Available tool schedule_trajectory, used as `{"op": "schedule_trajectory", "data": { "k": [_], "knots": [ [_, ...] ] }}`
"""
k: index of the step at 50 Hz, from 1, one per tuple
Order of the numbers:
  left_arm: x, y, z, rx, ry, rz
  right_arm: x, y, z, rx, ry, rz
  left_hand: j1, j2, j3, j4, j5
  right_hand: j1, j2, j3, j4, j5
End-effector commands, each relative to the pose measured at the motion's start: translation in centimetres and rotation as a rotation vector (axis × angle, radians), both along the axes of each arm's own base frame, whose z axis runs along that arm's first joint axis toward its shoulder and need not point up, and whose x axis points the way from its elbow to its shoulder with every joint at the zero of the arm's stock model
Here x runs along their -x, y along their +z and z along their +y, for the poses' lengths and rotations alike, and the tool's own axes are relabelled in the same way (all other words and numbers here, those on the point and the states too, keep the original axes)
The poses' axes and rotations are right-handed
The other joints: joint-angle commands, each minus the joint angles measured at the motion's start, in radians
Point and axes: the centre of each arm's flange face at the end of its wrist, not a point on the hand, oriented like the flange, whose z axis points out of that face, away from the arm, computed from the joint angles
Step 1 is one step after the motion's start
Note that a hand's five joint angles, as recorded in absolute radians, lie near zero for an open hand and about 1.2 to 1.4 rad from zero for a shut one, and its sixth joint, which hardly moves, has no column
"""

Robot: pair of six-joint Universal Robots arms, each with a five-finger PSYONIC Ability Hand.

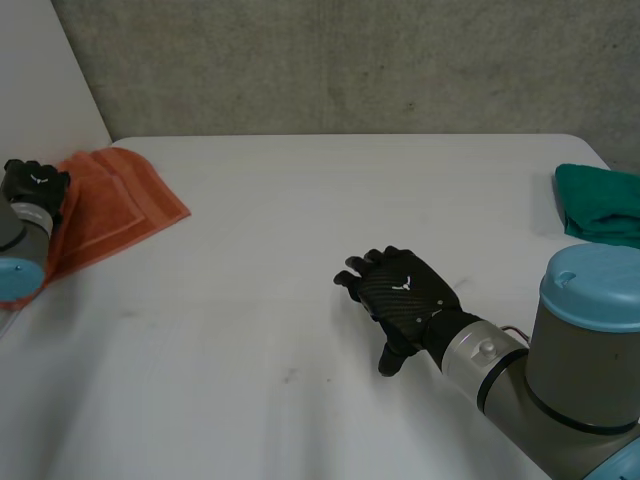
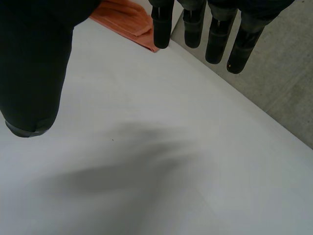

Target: Fold the laundry.

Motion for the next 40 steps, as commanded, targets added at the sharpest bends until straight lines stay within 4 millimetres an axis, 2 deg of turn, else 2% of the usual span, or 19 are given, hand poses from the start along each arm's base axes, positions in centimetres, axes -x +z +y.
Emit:
{"op": "schedule_trajectory", "data": {
  "k": [1,4,7,8,11,14,15,17,18,21,22,25,26,30,31,33,36,40],
  "knots": [
    [1.8,-0.4,0.2,0.004,0.045,-0.097,0.0,0.1,-0.1,0.005,-0.002,-0.003,0.609,0.647,0.65,0.648,0.656,-0.028,-0.044,-0.039,-0.058,-0.064],
    [3.4,0.1,0.7,0.013,0.032,-0.088,0.0,0.3,-0.2,0.009,-0.006,-0.007,0.609,0.647,0.65,0.648,0.656,-0.028,-0.044,-0.039,-0.058,-0.064],
    [5.9,2.3,1.6,0.051,-0.007,-0.045,0.3,0.6,-0.8,0.02,-0.028,-0.009,0.609,0.647,0.65,0.648,0.656,-0.028,-0.044,-0.039,-0.058,-0.064],
    [6.7,3.9,2.1,0.079,-0.022,-0.003,0.5,0.7,-1.1,0.022,-0.039,-0.012,0.609,0.647,0.65,0.648,0.656,-0.028,-0.044,-0.039,-0.058,-0.064],
    [7.5,6.4,3.0,0.115,-0.036,0.109,0.9,0.9,-1.7,0.026,-0.059,-0.014,0.609,0.647,0.65,0.648,0.656,-0.028,-0.044,-0.039,-0.058,-0.064],
    [9.1,7.5,4.7,0.093,-0.075,0.211,1.3,1.0,-2.2,0.029,-0.079,-0.015,0.609,0.647,0.65,0.648,0.656,-0.028,-0.044,-0.039,-0.058,-0.064],
    [11.2,8.5,6.9,0.065,-0.132,0.286,1.5,1.1,-2.6,0.032,-0.091,-0.017,0.609,0.647,0.65,0.648,0.656,-0.028,-0.044,-0.039,-0.058,-0.064],
    [13.3,9.8,9.5,0.042,-0.202,0.367,1.9,1.4,-3.0,0.04,-0.11,-0.02,0.609,0.647,0.65,0.648,0.656,-0.028,-0.044,-0.039,-0.058,-0.064],
    [15.2,10.9,11.9,0.02,-0.282,0.443,2.3,1.8,-3.5,0.05,-0.128,-0.026,0.609,0.647,0.65,0.648,0.656,-0.028,-0.044,-0.039,-0.058,-0.064],
    [17.5,12.2,15.5,-0.025,-0.39,0.544,2.8,2.3,-4.1,0.065,-0.15,-0.034,0.609,0.647,0.65,0.648,0.656,-0.028,-0.044,-0.039,-0.058,-0.064],
    [19.0,12.4,18.0,-0.07,-0.462,0.601,3.1,2.5,-4.4,0.072,-0.161,-0.039,0.609,0.647,0.65,0.648,0.656,-0.028,-0.044,-0.039,-0.058,-0.064],
    [21.5,12.7,22.5,-0.151,-0.582,0.679,3.5,2.9,-4.9,0.078,-0.182,-0.05,0.609,0.647,0.65,0.648,0.656,-0.028,-0.044,-0.039,-0.058,-0.064],
    [23.2,12.8,25.8,-0.209,-0.668,0.726,3.8,3.1,-5.3,0.086,-0.198,-0.053,0.609,0.647,0.65,0.648,0.656,-0.028,-0.044,-0.039,-0.058,-0.064],
    [26.1,12.1,31.7,-0.344,-0.822,0.81,4.4,3.2,-5.9,0.089,-0.224,-0.051,0.609,0.647,0.65,0.648,0.656,-0.028,-0.044,-0.039,-0.058,-0.064],
    [26.5,11.9,32.3,-0.357,-0.842,0.814,4.4,3.2,-5.9,0.089,-0.226,-0.051,0.389,0.426,0.43,0.427,0.436,-0.028,-0.044,-0.039,-0.058,-0.064],
    [27.1,11.6,33.1,-0.373,-0.857,0.814,4.4,3.2,-6.0,0.092,-0.227,-0.05,-0.478,-0.441,-0.437,-0.44,-0.432,-0.028,-0.044,-0.039,-0.058,-0.064],
    [27.6,10.9,32.9,-0.376,-0.863,0.783,4.4,3.2,-6.0,0.09,-0.231,-0.048,-0.613,-0.575,-0.572,-0.574,-0.566,-0.028,-0.044,-0.039,-0.058,-0.064],
    [27.5,10.8,31.9,-0.339,-0.843,0.742,4.4,3.2,-6.0,0.092,-0.231,-0.046,-0.613,-0.575,-0.572,-0.574,-0.566,-0.028,-0.044,-0.039,-0.058,-0.064]
  ]
}}
